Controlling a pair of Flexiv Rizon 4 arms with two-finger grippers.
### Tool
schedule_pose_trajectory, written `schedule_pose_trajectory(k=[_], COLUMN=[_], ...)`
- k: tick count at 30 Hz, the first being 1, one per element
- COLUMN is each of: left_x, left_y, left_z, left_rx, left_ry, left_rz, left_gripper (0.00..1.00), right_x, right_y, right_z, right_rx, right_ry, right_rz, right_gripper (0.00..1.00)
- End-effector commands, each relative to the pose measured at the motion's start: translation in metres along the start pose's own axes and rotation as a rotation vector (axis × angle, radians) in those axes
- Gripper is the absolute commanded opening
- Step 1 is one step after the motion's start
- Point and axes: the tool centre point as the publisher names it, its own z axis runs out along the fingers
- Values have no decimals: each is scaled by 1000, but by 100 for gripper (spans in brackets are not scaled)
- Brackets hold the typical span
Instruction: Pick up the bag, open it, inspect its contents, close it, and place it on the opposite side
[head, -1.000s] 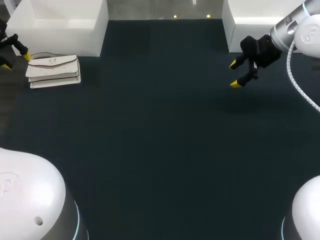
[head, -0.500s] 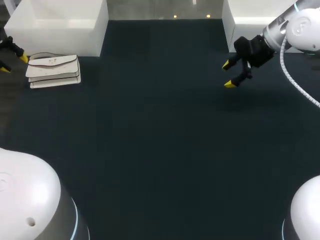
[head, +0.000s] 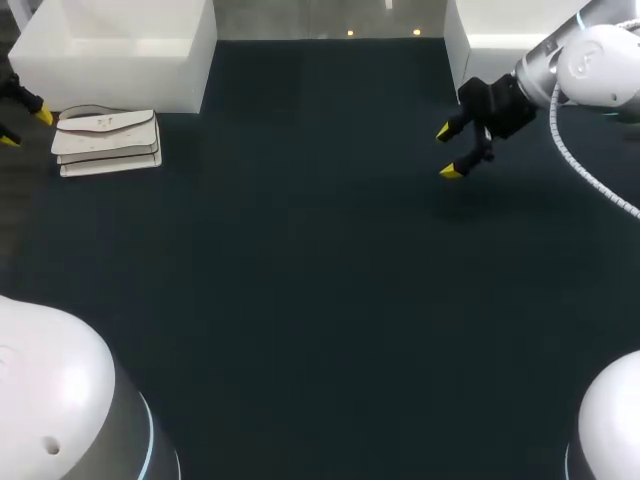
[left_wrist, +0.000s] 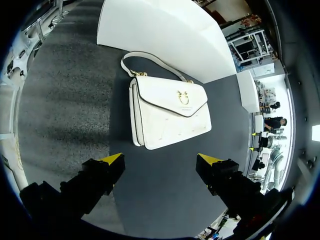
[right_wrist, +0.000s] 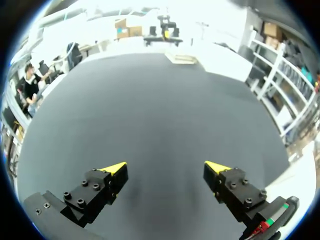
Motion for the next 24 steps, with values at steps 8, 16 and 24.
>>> schedule_pose_trajectory(k=[8,16,24], left_x=[-21,-33,-35], left_y=[-14,-28,-42], left_z=[16,33,44], left_rx=[7,32,26], left_ry=[96,200,269], left_rz=[-33,-88,-113], left_gripper=[100,100,98], right_x=[0,0,0], right_y=[0,0,0], right_z=[1,1,1], right_rx=[0,0,0], right_ry=[-1,-1,-1], right_rz=[0,0,0], right_gripper=[100,100,100])
